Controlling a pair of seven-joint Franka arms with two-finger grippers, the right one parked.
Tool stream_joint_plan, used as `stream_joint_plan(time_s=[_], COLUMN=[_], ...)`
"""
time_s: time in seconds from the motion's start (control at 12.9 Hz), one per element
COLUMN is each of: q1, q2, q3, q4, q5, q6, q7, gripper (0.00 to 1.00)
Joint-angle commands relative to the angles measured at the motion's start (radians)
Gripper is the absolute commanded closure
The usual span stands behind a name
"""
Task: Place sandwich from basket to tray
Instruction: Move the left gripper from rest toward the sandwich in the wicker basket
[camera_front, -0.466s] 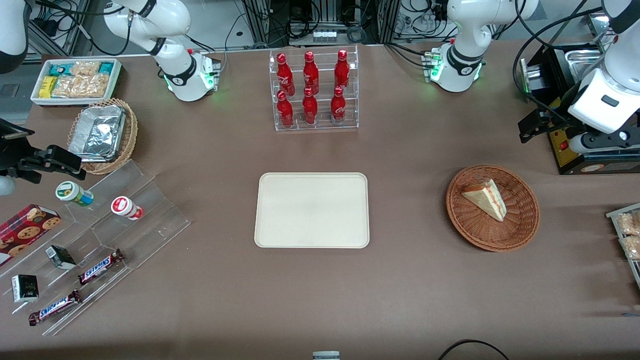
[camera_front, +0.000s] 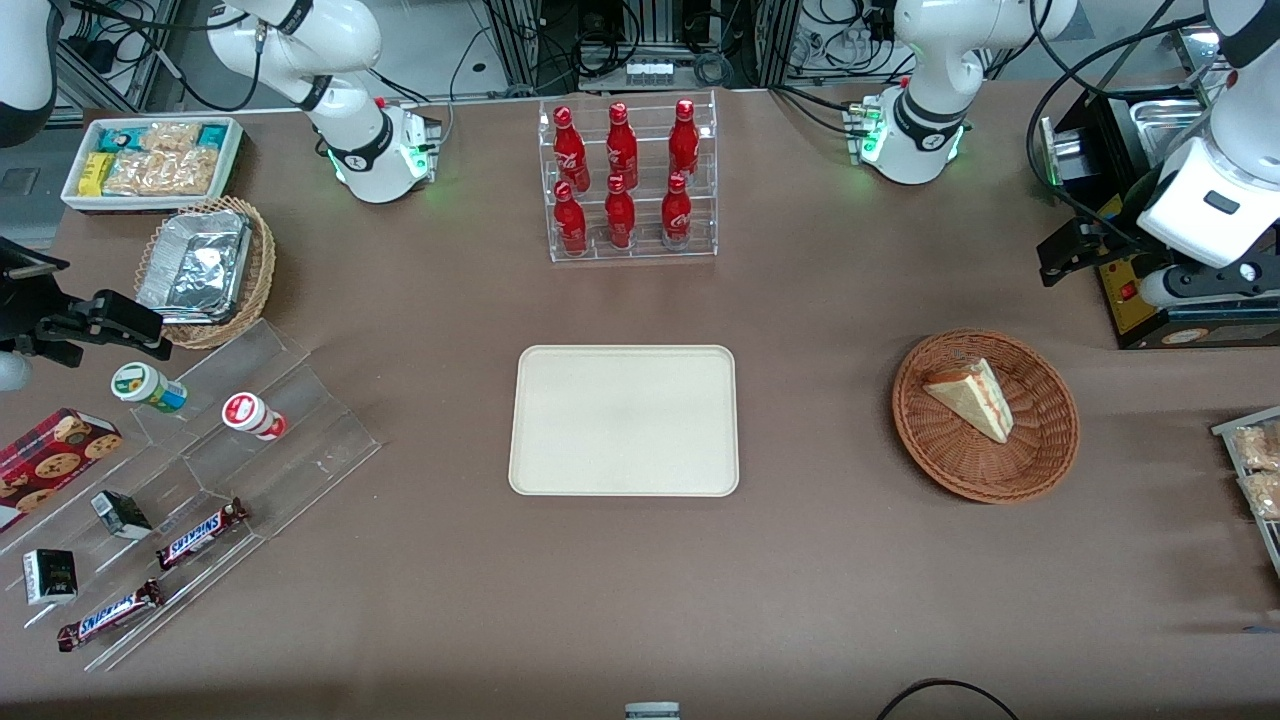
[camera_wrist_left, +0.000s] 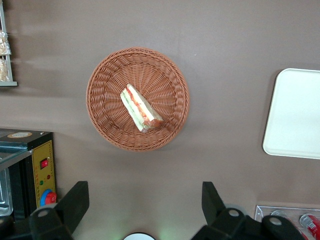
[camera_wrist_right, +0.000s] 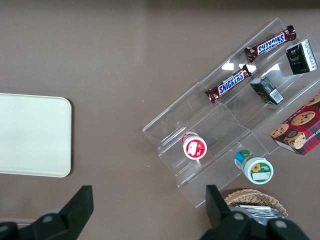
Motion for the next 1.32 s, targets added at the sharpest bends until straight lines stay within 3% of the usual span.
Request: stream_joint_plan(time_s=[0.0, 0.47, 1.24], q1=[0.005, 0.005, 0.004], q2=[0.034, 0.120, 0.184], q3=[0.015, 0.117, 0.124], q4=[0.001, -0.016, -0.425], q5=[0.007, 0.006, -0.001], q6=[-0.010, 0.034, 0.563], q7=[0.024, 0.009, -0.370], gripper=[0.00, 0.00, 0.00])
